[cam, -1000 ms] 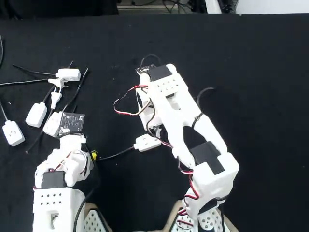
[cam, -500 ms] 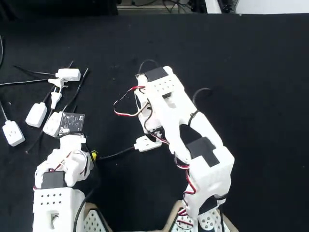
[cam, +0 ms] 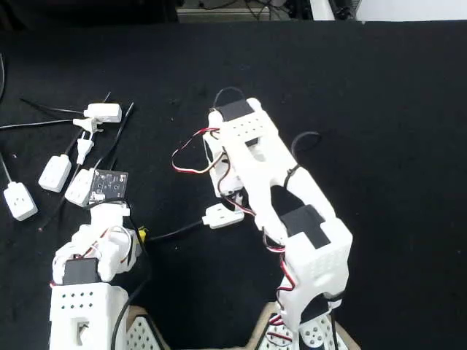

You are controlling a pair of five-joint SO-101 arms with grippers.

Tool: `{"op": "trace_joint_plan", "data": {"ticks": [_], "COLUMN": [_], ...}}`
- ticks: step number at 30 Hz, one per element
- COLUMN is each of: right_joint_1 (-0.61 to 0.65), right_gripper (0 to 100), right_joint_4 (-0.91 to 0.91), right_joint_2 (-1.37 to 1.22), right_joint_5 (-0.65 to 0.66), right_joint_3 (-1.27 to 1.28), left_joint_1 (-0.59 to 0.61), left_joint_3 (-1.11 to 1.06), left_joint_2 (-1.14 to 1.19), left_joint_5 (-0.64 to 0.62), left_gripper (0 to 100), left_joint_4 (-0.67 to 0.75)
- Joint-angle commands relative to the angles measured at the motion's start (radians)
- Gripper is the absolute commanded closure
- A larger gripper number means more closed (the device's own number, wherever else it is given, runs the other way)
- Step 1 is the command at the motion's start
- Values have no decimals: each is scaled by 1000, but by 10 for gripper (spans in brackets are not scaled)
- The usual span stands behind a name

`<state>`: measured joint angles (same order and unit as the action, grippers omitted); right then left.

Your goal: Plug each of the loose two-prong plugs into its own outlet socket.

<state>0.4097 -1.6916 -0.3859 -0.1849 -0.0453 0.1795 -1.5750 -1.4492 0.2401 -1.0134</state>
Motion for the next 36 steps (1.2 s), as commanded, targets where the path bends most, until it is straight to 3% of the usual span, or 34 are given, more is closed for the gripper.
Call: {"op": "trace_joint_plan", "data": {"ticks": [1,31,36], "right_joint_1": [-35,-26,31], "right_gripper": [988,988,988], "right_joint_4": [23,110,127], "right_joint_2": [7,-82,-79], "right_joint_5": [-14,71,69], "right_joint_3": [-12,-19,21], "left_joint_1": [2,1,1], "left_joint_3": [8,8,8], "left_joint_2": [-8,-8,-8], "left_joint_5": [-8,-8,-8], "left_gripper": [777,777,777], "left_joint_4": [-6,-6,-6]}}
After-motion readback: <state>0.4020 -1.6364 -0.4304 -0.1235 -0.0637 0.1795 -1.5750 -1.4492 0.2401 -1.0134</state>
